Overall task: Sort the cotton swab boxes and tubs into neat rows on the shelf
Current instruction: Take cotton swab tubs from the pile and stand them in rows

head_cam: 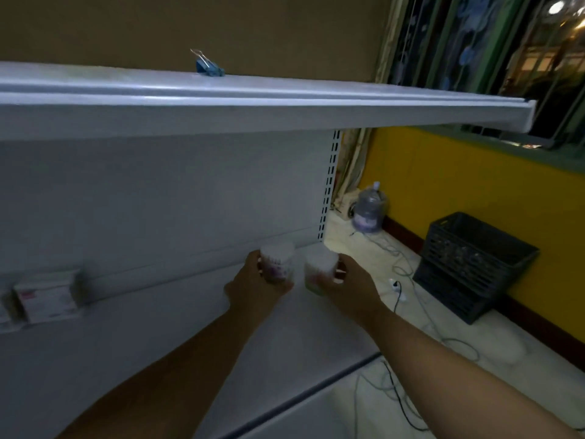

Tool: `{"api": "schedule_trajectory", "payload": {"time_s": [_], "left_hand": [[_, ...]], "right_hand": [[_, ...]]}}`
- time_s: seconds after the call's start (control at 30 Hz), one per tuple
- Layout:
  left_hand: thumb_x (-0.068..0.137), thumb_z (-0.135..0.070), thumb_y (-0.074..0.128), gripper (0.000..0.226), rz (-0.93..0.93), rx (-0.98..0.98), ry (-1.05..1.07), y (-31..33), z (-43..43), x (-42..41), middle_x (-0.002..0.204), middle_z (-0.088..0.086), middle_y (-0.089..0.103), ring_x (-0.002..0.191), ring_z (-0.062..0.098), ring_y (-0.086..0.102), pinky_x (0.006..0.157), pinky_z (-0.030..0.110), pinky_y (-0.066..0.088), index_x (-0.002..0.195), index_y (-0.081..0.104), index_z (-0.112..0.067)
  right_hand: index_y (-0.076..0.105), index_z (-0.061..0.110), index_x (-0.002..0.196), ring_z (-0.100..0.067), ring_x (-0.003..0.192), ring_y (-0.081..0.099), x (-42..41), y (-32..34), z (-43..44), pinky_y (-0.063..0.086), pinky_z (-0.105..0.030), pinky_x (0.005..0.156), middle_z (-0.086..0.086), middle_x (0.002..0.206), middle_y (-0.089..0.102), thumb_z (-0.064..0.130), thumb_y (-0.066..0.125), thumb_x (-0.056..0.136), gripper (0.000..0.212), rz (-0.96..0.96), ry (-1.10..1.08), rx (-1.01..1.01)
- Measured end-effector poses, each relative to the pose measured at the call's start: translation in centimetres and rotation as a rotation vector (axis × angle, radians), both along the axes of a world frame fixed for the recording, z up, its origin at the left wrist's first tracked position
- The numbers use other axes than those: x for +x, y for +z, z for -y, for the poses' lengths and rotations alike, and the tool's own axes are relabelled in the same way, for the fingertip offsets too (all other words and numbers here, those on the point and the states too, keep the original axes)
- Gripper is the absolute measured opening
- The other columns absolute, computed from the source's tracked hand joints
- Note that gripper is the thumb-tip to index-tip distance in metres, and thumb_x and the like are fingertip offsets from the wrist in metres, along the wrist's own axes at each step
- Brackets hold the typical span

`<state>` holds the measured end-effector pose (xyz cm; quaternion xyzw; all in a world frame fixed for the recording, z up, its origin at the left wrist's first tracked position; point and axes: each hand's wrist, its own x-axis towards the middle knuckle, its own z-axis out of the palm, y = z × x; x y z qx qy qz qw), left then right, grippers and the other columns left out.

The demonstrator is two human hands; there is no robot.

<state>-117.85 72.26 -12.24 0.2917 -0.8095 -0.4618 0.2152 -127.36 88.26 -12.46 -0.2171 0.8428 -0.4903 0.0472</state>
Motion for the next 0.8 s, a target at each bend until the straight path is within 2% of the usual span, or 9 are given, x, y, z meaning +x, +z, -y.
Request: {"api": "schedule_trajectory", "payload": {"time_s": [0.07, 0.13, 0.17, 0.23, 0.3, 0.4, 0.47, 0.6, 0.8], "left_hand": [[0.062, -0.043, 0.083, 0.072, 0.036, -0.034, 0.042, -0.2, 0.2, -2.1, 0.117, -0.006, 0.065, 0.110, 0.019, 0.060, 0.102, 0.040, 0.036, 0.124, 0.048, -0.030], [0.064, -0.040, 0.082, 0.073, 0.045, -0.047, 0.088, -0.2, 0.3, -4.0, 0.119, -0.004, 0.064, 0.113, 0.019, 0.058, 0.103, 0.039, 0.034, 0.126, 0.046, -0.028], [0.065, -0.037, 0.082, 0.072, 0.038, -0.040, 0.113, -0.3, 0.3, -4.8, 0.120, -0.003, 0.064, 0.113, 0.020, 0.058, 0.103, 0.039, 0.035, 0.126, 0.046, -0.026], [0.065, -0.032, 0.083, 0.072, 0.004, -0.028, 0.153, -0.7, 0.3, -5.7, 0.121, 0.000, 0.062, 0.114, 0.021, 0.058, 0.102, 0.040, 0.037, 0.127, 0.047, -0.022], [0.065, -0.029, 0.084, 0.075, -0.036, -0.047, 0.194, -1.4, 0.3, -6.3, 0.123, 0.001, 0.061, 0.115, 0.021, 0.056, 0.101, 0.041, 0.040, 0.130, 0.047, -0.021], [0.067, -0.041, 0.079, 0.072, 0.016, -0.170, 0.242, -2.1, 0.2, -7.2, 0.124, -0.001, 0.060, 0.116, 0.020, 0.056, 0.099, 0.037, 0.041, 0.130, 0.047, -0.025], [0.067, -0.050, 0.075, 0.068, 0.097, -0.234, 0.257, -2.2, 0.3, -7.7, 0.121, -0.002, 0.062, 0.114, 0.020, 0.056, 0.095, 0.034, 0.041, 0.126, 0.049, -0.028], [0.068, -0.058, 0.071, 0.070, 0.212, -0.273, 0.270, -2.3, 0.2, -8.0, 0.121, -0.003, 0.063, 0.114, 0.020, 0.055, 0.095, 0.035, 0.040, 0.128, 0.048, -0.030], [0.066, -0.060, 0.072, 0.069, 0.233, -0.241, 0.357, -1.7, -0.1, -8.3, 0.121, -0.001, 0.064, 0.113, 0.021, 0.058, 0.094, 0.033, 0.043, 0.126, 0.052, -0.031]], "right_hand": [[0.056, 0.024, 0.118, -0.013, 0.101, 0.062, -2.2, 0.1, 0.9, 0.052, -0.034, 0.089, 0.008, 0.108, 0.062, 0.048, 0.075, 0.071, 0.056, 0.025, 0.010, 0.019], [0.055, 0.021, 0.122, -0.017, 0.102, 0.061, -4.3, 0.3, 1.6, 0.052, -0.037, 0.090, 0.002, 0.114, 0.063, 0.048, 0.073, 0.073, 0.059, 0.003, 0.004, 0.061], [0.055, 0.021, 0.123, -0.017, 0.101, 0.061, -5.1, 0.3, 1.8, 0.052, -0.032, 0.086, 0.003, 0.114, 0.063, 0.048, 0.072, 0.073, 0.059, -0.007, 0.002, 0.069], [0.055, 0.023, 0.122, -0.012, 0.097, 0.060, -6.2, -0.1, 2.2, 0.045, -0.011, 0.072, 0.007, 0.107, 0.060, 0.046, 0.071, 0.077, 0.053, -0.020, 0.030, 0.079], [0.055, 0.023, 0.122, -0.005, 0.095, 0.054, -7.0, -0.6, 2.9, 0.036, -0.005, 0.071, 0.007, 0.108, 0.059, 0.042, 0.068, 0.082, 0.045, -0.058, 0.079, 0.123], [0.053, 0.023, 0.126, -0.010, 0.105, 0.057, -8.5, -0.7, 4.1, 0.042, -0.020, 0.085, 0.002, 0.119, 0.061, 0.045, 0.062, 0.085, 0.047, -0.079, 0.124, 0.154], [0.046, 0.019, 0.134, -0.018, 0.116, 0.055, -9.1, -1.0, 4.5, 0.044, -0.028, 0.094, -0.001, 0.128, 0.058, 0.049, 0.059, 0.087, 0.057, -0.101, 0.169, 0.166], [0.038, 0.015, 0.136, -0.024, 0.105, 0.056, -10.0, -2.0, 4.5, 0.049, -0.035, 0.083, -0.006, 0.113, 0.060, 0.060, 0.050, 0.086, 0.069, -0.212, 0.159, 0.279], [0.044, 0.019, 0.130, -0.022, 0.103, 0.050, -10.9, -2.7, 5.5, 0.037, -0.029, 0.073, -0.007, 0.118, 0.049, 0.057, 0.041, 0.091, 0.054, -0.319, 0.159, 0.368]]}}
